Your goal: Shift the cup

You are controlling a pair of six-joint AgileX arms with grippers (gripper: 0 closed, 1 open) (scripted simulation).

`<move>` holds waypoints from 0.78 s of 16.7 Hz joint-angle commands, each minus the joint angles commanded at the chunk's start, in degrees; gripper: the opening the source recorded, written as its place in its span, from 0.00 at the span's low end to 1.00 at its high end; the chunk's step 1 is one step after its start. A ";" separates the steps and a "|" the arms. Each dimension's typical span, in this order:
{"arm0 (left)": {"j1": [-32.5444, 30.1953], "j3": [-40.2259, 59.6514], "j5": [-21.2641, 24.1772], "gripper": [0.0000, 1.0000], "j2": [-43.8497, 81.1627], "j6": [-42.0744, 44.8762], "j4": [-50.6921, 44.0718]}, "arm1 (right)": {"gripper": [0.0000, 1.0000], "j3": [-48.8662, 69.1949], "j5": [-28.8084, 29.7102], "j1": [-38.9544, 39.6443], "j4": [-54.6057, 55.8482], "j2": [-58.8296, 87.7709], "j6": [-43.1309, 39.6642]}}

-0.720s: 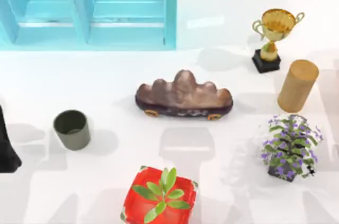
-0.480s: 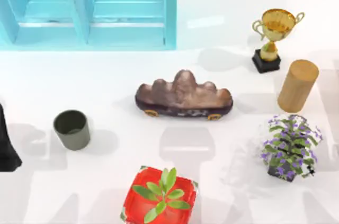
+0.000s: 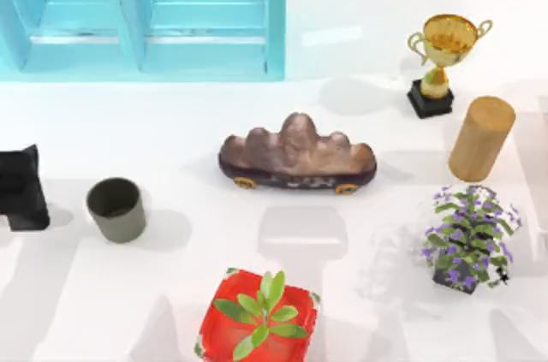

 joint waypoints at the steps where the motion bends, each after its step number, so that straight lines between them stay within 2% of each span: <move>1: -1.14 4.70 0.00 1.00 5.99 -1.08 -3.76 | 1.00 0.00 0.00 0.00 0.00 0.00 0.00; 7: -8.03 32.27 0.06 1.00 41.08 -7.44 -26.11 | 1.00 0.00 0.00 0.00 0.00 0.00 0.00; 13: -13.25 52.79 0.10 1.00 65.48 -12.19 -43.03 | 1.00 0.00 0.00 0.00 0.00 0.00 0.00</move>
